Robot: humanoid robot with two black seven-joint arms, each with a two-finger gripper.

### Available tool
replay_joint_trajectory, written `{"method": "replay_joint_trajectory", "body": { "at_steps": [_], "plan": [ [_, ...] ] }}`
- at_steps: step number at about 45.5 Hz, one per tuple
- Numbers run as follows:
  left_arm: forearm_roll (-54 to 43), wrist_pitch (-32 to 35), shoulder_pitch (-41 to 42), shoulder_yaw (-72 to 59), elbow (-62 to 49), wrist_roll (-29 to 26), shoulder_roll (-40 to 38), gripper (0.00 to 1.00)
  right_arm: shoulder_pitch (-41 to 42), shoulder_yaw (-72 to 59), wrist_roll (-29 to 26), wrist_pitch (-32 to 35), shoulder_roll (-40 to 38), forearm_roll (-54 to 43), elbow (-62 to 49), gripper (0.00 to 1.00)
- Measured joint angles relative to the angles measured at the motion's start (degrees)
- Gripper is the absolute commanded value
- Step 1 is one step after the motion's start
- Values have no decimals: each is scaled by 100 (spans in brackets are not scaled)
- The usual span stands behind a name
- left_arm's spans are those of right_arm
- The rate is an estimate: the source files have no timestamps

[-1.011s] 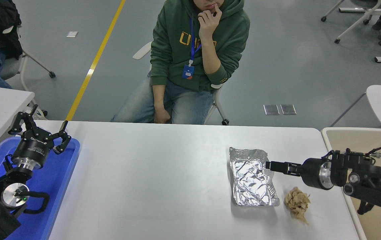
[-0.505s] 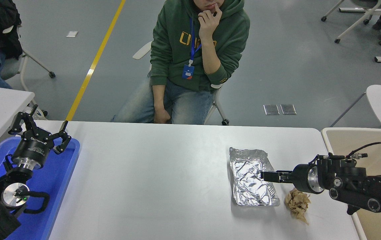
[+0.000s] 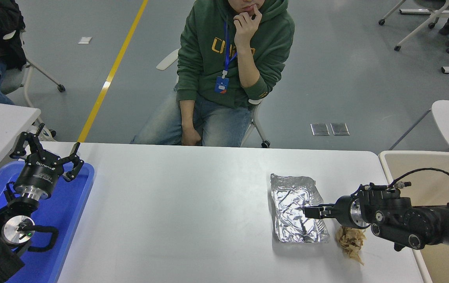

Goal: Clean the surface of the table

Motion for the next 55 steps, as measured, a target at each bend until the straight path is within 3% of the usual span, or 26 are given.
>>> {"method": "replay_joint_trajectory", "body": {
  "at_steps": [8,12,16,20,25,55],
  "plan": [
    [0,0,0,0,0,0,0,100,-16,-21,8,0,40,-106,-116,78],
    [0,0,0,0,0,0,0,100,-19,-28,12,0,49,-146,-152,58],
    [0,0,0,0,0,0,0,100,-10,-56,13,0,58,-222,-175,31],
    [0,0,0,0,0,0,0,100,19,-119,17,-1,60,-303,-191,25],
    [0,0,0,0,0,0,0,100,37,-164,19,-6,60,-358,-203,0],
    [0,0,0,0,0,0,0,100,237,-175,33,-8,-256,-421,-94,0]
  ]
}}
